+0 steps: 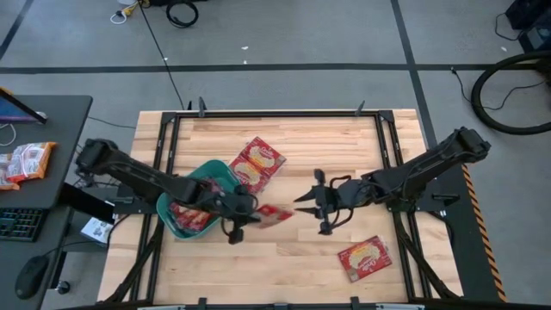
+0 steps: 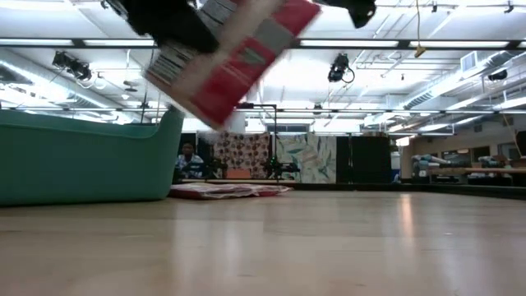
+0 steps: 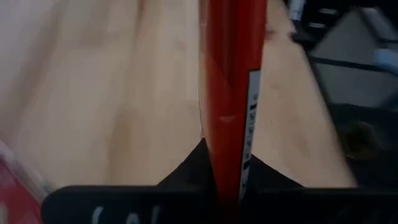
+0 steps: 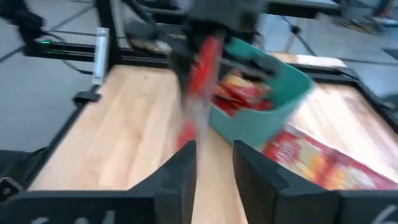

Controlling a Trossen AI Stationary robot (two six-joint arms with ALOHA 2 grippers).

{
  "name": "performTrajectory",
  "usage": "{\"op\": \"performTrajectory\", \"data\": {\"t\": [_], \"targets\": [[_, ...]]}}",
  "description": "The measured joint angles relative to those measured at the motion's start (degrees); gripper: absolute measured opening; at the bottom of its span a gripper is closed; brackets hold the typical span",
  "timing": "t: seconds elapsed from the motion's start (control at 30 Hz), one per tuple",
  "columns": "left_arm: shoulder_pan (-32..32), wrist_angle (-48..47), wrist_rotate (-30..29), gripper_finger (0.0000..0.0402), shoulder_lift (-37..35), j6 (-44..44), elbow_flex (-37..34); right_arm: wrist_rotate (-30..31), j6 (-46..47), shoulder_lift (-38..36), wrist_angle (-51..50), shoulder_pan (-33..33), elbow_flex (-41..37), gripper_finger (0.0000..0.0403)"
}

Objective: Sort popcorn bags into baskets
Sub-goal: Put the red popcorn bag into the green bin

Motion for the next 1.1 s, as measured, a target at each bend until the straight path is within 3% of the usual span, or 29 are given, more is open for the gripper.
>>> {"op": "performTrajectory", "data": {"t": [0.2, 0.33, 0.43, 0.67, 0.9, 1.1], "targets": [[0.8, -17.2, 12.8, 0.0031, -11.5, -12.3, 0.0, 2.9, 3.7, -1.3, -7.0, 0.0, 0.0, 0.0124], [0.7, -32.2, 14.7, 0.0032, -17.6, -17.0, 3.4, 2.7, 4.1, 0.6, -6.7, 0.0, 0.0, 0.0125], [0.7, -45.7, 12.3, 0.0032, -19.9, -18.7, 8.1, 2.6, 4.0, 2.2, -6.3, 0.0, 0.0, 0.0123], [0.7, -69.1, -0.7, 0.0033, -20.2, -26.1, 18.1, 2.5, 2.2, 5.3, -4.4, 0.0, 0.0, 0.0122], [0.7, -77.5, -3.1, 0.0033, -17.9, -34.6, 14.4, 2.5, -0.2, 5.2, -3.0, 0.0, 0.0, 0.0122], [0.7, -79.0, -3.2, 0.0033, -11.5, -35.1, 10.1, 2.5, -0.6, 5.1, -2.2, -0.2, 0.0, 0.0122]]}}
